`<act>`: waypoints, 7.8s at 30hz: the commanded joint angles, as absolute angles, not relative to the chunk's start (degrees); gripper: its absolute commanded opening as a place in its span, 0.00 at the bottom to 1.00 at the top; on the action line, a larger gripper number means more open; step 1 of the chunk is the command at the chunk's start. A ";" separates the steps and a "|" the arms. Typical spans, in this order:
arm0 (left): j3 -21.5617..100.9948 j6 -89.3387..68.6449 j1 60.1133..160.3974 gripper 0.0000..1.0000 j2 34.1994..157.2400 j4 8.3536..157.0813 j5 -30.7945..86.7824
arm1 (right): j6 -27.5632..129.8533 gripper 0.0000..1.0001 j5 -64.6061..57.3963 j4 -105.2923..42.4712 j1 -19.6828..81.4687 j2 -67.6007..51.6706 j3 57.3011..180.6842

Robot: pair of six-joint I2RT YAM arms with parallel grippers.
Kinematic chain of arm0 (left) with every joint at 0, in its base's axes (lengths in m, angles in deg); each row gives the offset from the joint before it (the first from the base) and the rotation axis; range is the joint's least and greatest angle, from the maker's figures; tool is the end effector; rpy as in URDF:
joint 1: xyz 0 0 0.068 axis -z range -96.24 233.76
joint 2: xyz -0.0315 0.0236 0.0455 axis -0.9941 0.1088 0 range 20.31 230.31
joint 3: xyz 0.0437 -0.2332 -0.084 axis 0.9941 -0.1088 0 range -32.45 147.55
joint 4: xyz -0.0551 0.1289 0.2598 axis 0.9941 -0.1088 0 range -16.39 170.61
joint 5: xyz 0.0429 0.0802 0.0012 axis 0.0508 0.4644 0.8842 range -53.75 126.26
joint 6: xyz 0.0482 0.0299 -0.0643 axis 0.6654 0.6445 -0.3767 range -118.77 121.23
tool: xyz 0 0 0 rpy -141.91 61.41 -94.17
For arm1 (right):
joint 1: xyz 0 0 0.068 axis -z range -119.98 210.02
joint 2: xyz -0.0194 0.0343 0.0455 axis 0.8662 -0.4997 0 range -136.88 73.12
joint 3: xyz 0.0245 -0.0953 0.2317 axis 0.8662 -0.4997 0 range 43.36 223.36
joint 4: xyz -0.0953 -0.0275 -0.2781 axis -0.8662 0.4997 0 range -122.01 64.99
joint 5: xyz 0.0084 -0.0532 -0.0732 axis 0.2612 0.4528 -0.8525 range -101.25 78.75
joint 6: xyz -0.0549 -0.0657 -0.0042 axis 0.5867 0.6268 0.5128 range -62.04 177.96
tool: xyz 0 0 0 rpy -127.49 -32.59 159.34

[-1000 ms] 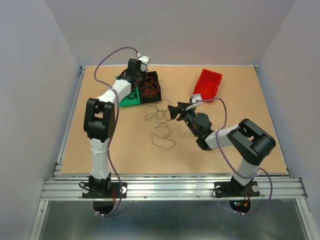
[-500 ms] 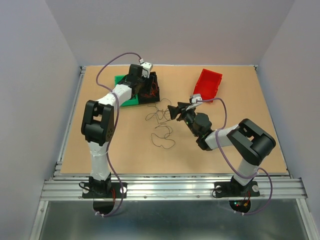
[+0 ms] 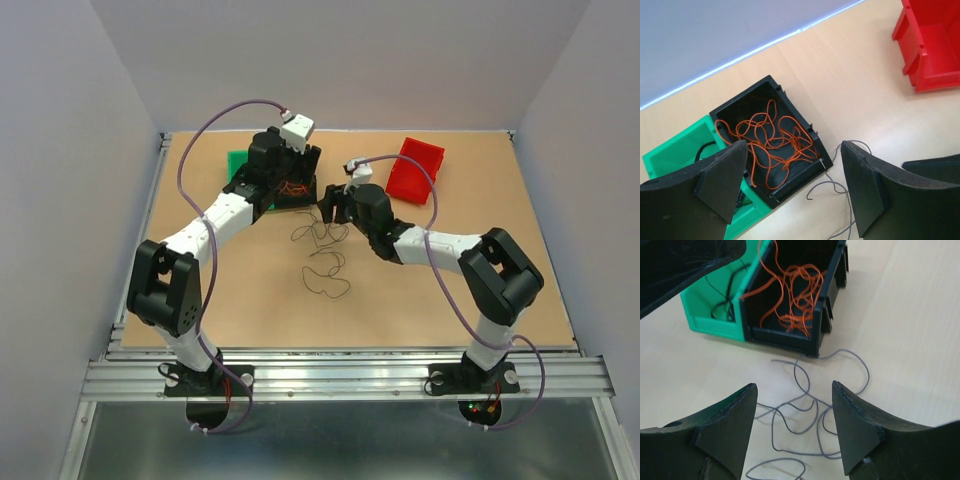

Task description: Untangle the cables

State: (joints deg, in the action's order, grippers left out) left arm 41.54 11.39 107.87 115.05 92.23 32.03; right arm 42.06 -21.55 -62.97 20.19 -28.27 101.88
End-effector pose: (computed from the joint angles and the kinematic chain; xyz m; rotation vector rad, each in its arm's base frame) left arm 0.4280 -0.1977 0.2877 0.5634 1.6418 -0.2432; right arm 0.3616 0.2840 0.1733 -0.2447 1.7906 0.5397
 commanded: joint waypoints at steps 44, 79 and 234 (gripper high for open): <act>19.58 17.14 110.30 0.87 102.06 108.21 12.27 | 44.16 0.00 -16.34 -53.45 19.94 -19.36 96.98; 14.31 15.65 109.68 0.87 96.60 115.86 20.70 | 31.07 0.01 -20.64 -50.47 51.67 -30.05 113.22; 19.38 12.67 108.72 0.91 99.84 112.35 35.11 | 56.02 0.60 -13.07 -36.40 25.92 -53.01 129.49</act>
State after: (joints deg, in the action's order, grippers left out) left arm 14.57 15.14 109.82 97.81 112.01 28.22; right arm 53.10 -9.57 -36.76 28.05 -51.35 127.10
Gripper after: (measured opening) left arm 0.909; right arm 0.792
